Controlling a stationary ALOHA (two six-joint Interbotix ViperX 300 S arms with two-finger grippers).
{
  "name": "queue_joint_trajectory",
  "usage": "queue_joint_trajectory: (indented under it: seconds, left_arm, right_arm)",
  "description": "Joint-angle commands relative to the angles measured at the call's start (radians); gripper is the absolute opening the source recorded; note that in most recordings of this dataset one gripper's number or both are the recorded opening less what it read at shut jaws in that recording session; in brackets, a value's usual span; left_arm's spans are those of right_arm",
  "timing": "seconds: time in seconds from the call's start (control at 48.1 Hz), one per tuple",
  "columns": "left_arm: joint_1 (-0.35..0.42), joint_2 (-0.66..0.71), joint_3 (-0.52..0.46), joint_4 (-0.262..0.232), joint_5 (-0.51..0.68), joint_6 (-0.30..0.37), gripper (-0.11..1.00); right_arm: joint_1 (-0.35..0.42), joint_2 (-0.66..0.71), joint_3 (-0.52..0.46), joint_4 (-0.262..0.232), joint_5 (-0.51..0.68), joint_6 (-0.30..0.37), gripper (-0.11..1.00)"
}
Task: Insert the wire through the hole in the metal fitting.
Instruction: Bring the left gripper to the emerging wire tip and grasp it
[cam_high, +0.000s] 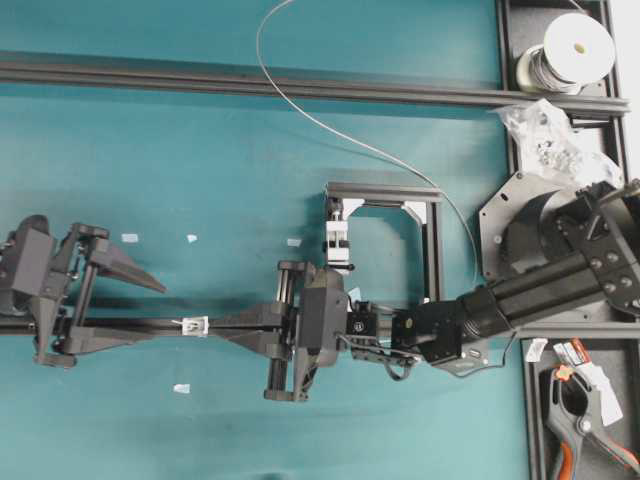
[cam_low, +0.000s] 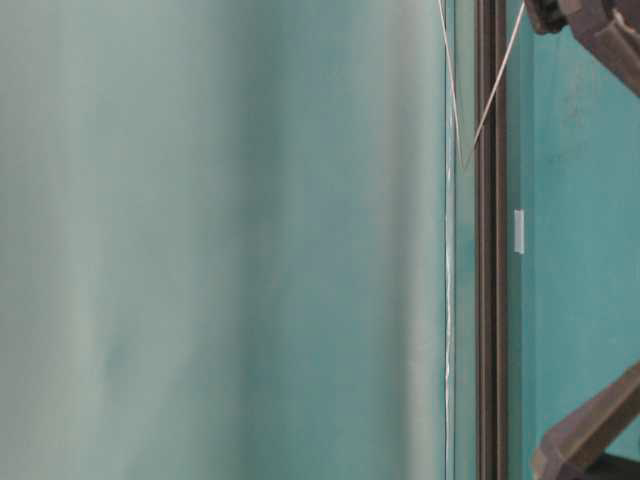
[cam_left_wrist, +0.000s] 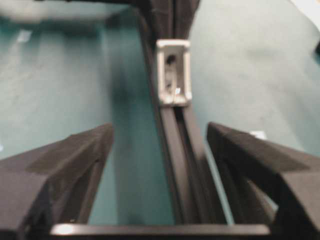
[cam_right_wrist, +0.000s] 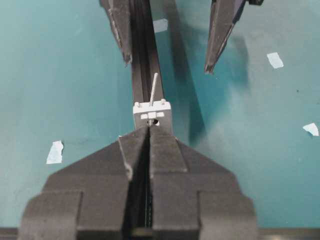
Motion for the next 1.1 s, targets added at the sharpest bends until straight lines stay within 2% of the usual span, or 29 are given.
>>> queue_joint_trajectory:
  seconds: [0.0,0.499,1.081]
  left_arm:
    - [0.003,-0.005,-0.015,0.002,0.003,0.017,0.88]
    - [0.003,-0.005,-0.052,0.002,0.017,0.021,0.87]
    - [0.011,-0.031,-0.087,0.002,0.063,0.023,0.48]
  right_arm:
    - [-0.003,-0.014,-0.015,-0.005,-0.011,-0.002,0.00]
    - [-0.002,-0.014,-0.014,-0.005,-0.012,-0.002,0.00]
    - [-0.003,-0.014,-0.009,-0.005,-0.011,-0.002,0.00]
